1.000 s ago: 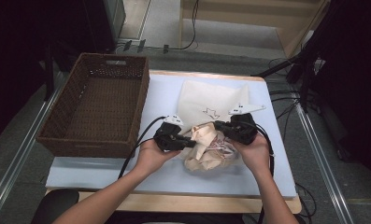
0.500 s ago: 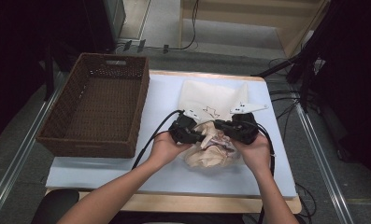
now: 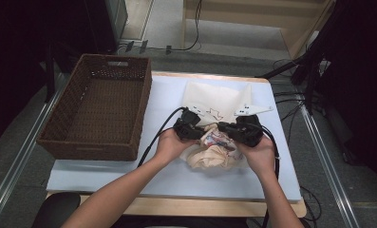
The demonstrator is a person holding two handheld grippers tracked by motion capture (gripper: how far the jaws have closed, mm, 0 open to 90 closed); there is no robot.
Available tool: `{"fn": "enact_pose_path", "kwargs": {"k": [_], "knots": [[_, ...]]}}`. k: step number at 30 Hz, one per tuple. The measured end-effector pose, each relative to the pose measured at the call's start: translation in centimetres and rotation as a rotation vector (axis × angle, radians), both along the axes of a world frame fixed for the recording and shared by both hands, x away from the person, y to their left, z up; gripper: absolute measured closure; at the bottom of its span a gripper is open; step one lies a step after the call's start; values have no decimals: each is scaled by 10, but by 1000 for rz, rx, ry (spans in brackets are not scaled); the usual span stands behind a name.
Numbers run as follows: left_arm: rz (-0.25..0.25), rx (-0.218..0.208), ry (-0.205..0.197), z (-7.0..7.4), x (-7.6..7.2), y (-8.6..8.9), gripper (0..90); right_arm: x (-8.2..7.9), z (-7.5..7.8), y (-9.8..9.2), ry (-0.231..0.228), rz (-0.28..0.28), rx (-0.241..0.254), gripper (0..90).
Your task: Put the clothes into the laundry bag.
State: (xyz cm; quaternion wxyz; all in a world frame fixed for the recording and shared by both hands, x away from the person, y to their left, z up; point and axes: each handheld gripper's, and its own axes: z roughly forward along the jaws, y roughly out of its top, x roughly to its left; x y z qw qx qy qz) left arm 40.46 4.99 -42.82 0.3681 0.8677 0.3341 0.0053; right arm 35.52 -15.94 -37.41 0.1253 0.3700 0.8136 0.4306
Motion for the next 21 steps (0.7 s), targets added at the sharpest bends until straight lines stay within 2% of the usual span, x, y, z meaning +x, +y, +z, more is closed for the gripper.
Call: {"fn": "enact_pose_path", "kwargs": {"k": [2, 3, 6, 10, 11, 12, 15, 17, 19, 20, 21], "knots": [[-1, -17, 22, 2, 0, 2, 816, 1, -3, -1, 4, -1, -9, 886], [-2, -26, 18, 4, -2, 3, 809, 1, -4, -3, 6, -5, -6, 886], [-24, -13, 8, 10, -6, 5, 783, 2, -4, -5, 10, -11, 3, 886], [-27, -15, 0, 16, -10, 8, 723, 2, -4, -5, 13, -14, -1, 886], [-38, -18, 5, 18, -12, 10, 666, 2, -4, -6, 13, -14, -2, 886], [-45, -31, 14, 19, -13, 12, 666, 2, -4, -6, 13, -14, -2, 886], [-51, -48, 22, 23, -18, 18, 577, 2, -5, -7, 14, -13, 1, 886], [-50, -52, 16, 27, -20, 23, 515, 2, -5, -8, 17, -16, 1, 886], [-53, -63, -16, 36, -25, 28, 485, 2, -5, -8, 17, -18, 0, 886], [-53, -63, -16, 36, -25, 28, 467, 2, -5, -8, 17, -18, 0, 886], [-59, -72, -31, 42, -29, 31, 453, 3, -5, -8, 16, -18, 0, 886]]}}
